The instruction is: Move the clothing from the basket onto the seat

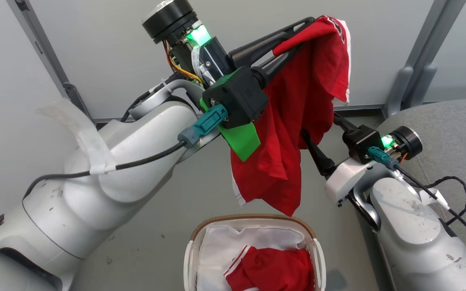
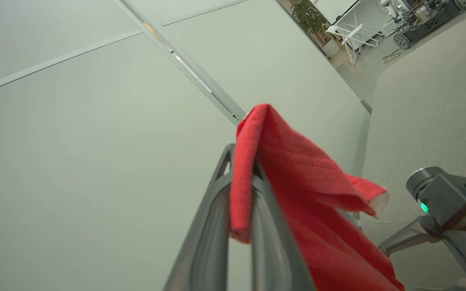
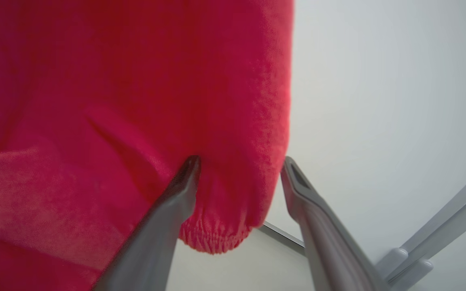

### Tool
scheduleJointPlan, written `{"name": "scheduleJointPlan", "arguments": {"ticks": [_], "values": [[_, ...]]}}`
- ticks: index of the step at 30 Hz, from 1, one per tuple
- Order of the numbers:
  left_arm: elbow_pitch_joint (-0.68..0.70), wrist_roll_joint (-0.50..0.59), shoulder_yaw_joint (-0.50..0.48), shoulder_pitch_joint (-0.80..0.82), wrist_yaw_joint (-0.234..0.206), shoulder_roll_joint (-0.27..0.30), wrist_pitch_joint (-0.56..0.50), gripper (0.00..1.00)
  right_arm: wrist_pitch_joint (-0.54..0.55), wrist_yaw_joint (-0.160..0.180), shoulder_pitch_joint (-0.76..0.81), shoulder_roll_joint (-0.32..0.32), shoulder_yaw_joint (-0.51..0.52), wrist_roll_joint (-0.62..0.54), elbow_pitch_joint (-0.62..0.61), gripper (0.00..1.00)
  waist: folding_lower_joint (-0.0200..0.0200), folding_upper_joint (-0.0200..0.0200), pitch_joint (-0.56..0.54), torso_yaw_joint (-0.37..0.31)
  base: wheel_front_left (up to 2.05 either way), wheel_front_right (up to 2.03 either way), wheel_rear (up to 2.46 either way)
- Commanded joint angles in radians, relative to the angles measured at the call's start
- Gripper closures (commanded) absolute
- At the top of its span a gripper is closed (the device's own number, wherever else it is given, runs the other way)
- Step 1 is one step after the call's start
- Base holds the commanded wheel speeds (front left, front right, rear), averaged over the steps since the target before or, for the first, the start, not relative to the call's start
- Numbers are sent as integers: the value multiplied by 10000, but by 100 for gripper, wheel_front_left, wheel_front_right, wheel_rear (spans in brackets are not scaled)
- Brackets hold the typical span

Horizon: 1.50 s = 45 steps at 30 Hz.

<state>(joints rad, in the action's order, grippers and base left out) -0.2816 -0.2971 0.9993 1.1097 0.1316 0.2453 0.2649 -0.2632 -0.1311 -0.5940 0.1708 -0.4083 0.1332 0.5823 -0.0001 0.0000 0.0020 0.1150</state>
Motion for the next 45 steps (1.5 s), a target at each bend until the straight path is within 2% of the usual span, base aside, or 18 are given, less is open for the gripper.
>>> {"name": "scheduleJointPlan", "arguments": {"ticks": [1, 3, 4, 5, 6, 7, 8, 22, 31, 32, 33, 34, 35, 39, 45], "values": [[58, -21, 20, -177, -23, -31, -8, 100, -25, 7, -136, 60, -237, 75, 129, 0, 1, 0, -14, 22, 0, 0, 0], [95, -45, 51, -194, -23, -61, -6, 100, -25, 8, -302, 164, -579, 241, 324, 0, 1, 0, -26, 41, 0, 0, 0], [104, -70, 66, -214, -23, -74, -8, 100, -25, 8, -394, 191, -681, 333, 395, 9, 1, 0, -30, 46, 0, 0, 0], [113, -106, 68, -235, -23, -86, -6, 100, -25, 8, -487, 196, -791, 444, 454, 60, 1, 0, -30, 52, 0, 0, 0], [112, -114, 63, -255, -23, -87, -8, 100, -25, 8, -537, 195, -858, 508, 509, 67, 1, 0, -29, 57, 0, 0, 0], [92, -146, 44, -293, -23, -83, -8, 100, -25, 8, -575, 204, -932, 576, 554, 91, 1, 0, -26, 61, 0, 0, 0], [66, -184, 19, -336, -23, -77, -8, 100, -25, 8, -611, 215, -982, 629, 588, 100, 1, 0, -22, 63, 0, 0, 0], [-767, -497, -1000, -1688, -23, 86, -6, 100, -25, 8, -628, 313, -943, 801, 249, 100, 1, 0, 113, -89, 0, 0, 0], [-1557, -708, -1961, -2814, -23, -123, -6, 100, -25, 8, -524, 331, -533, 625, -52, 100, 1, 0, 182, -224, 0, 0, 0], [-1621, -747, -2159, -3011, -23, -198, -8, 81, -25, 8, -524, 327, -459, 587, -108, 100, 1, 0, 192, -242, 0, 0, 0], [-1685, -804, -2317, -3243, -23, -271, -8, 58, -25, 8, -521, 321, -367, 556, -160, 100, 1, 0, 201, -260, 0, 0, 0], [-1737, -861, -2508, -3484, -23, -343, -7, 20, -25, 8, -526, 326, -288, 512, -209, 100, 1, 0, 216, -275, 0, 0, 0], [-1781, -978, -2675, -3690, -23, -438, -8, 2, -25, 8, -532, 322, -229, 482, -247, 100, 1, 0, 227, -288, 0, 0, 0], [-1816, -1640, -3463, -4566, -23, -938, -7, 0, -25, 8, -509, 292, 57, 341, -424, 100, 1, 0, 278, -346, 0, 0, 0], [-1868, -1316, -3863, -5787, -23, -1336, -8, 0, -25, 8, -456, 232, 473, 224, -734, 100, 1, 0, 361, -444, 0, 0, 0]]}}
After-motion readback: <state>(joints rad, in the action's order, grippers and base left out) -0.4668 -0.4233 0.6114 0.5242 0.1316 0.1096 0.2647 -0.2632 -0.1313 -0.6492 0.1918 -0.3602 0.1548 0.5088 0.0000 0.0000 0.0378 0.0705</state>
